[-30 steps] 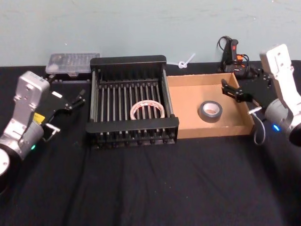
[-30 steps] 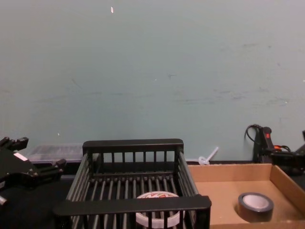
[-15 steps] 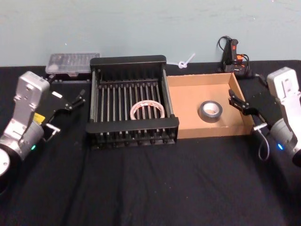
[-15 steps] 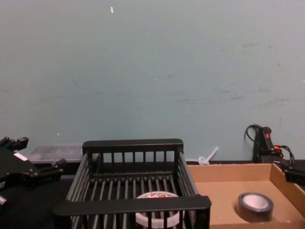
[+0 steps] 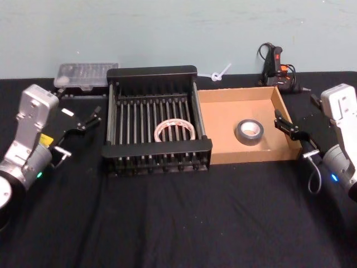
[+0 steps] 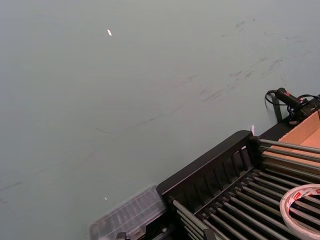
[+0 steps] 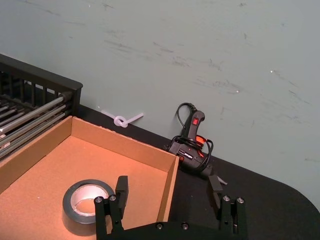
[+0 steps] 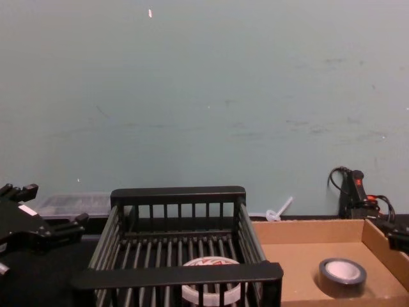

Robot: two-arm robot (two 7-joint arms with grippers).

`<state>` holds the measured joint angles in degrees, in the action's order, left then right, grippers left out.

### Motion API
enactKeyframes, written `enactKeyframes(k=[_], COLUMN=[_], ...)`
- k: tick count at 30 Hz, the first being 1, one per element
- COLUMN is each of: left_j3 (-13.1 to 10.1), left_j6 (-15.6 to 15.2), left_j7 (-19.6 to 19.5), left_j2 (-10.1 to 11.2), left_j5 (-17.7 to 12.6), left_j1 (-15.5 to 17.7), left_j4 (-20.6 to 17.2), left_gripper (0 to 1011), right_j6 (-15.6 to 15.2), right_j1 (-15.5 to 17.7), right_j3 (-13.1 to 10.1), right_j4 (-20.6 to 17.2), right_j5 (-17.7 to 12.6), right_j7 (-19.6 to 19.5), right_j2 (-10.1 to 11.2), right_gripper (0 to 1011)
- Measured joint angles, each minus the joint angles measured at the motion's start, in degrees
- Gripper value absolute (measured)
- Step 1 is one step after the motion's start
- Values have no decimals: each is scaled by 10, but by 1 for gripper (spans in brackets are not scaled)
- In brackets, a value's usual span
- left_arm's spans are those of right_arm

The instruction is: Pick up the white tape and place it into the black box , Pick up the silver tape and place it into the brown box.

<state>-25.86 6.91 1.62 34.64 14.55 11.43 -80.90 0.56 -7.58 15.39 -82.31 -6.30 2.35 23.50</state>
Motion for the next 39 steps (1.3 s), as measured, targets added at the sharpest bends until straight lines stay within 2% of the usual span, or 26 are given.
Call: enactKeyframes(k=[39], left_j3=[0], left_j6=[0], left_j7=[0], left_j2=[0], left_j5=[0], left_j1=[0], left_j4=[0], left_gripper=[1001], right_j6=[1], right_j1=[-1], right_j3=[3], right_j4=[1], right_j5=[1], right_j7=[-1], right_j2=[1], right_gripper=[1003])
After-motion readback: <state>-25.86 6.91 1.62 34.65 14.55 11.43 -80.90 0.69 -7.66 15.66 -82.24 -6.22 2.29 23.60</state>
